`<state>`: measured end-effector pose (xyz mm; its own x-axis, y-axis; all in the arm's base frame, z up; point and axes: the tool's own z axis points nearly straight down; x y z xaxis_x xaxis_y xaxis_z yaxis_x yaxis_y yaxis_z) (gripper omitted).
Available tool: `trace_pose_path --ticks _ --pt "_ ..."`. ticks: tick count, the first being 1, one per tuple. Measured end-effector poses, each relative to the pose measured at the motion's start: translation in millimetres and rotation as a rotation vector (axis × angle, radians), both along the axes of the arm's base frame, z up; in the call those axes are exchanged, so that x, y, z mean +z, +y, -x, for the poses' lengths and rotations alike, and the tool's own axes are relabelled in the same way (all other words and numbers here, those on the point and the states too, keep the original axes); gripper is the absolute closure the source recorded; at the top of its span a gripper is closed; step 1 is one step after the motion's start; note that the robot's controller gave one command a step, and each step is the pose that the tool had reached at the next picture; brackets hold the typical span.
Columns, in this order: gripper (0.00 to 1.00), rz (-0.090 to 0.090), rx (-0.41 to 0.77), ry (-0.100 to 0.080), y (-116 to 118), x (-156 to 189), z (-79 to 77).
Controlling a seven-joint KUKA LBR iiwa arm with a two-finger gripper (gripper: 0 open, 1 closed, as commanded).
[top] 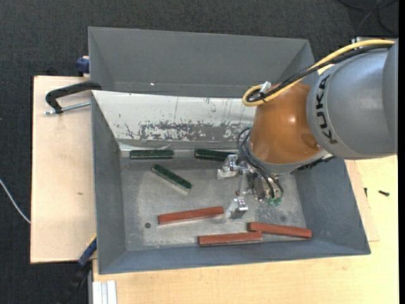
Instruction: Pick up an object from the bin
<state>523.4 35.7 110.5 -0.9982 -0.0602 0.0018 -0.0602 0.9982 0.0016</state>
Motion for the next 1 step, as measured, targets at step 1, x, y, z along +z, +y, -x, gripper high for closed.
trace_pose_path --ticks 1 --pt "1.0 0.003 0.129 0.012 28.9 -34.5 9.3"
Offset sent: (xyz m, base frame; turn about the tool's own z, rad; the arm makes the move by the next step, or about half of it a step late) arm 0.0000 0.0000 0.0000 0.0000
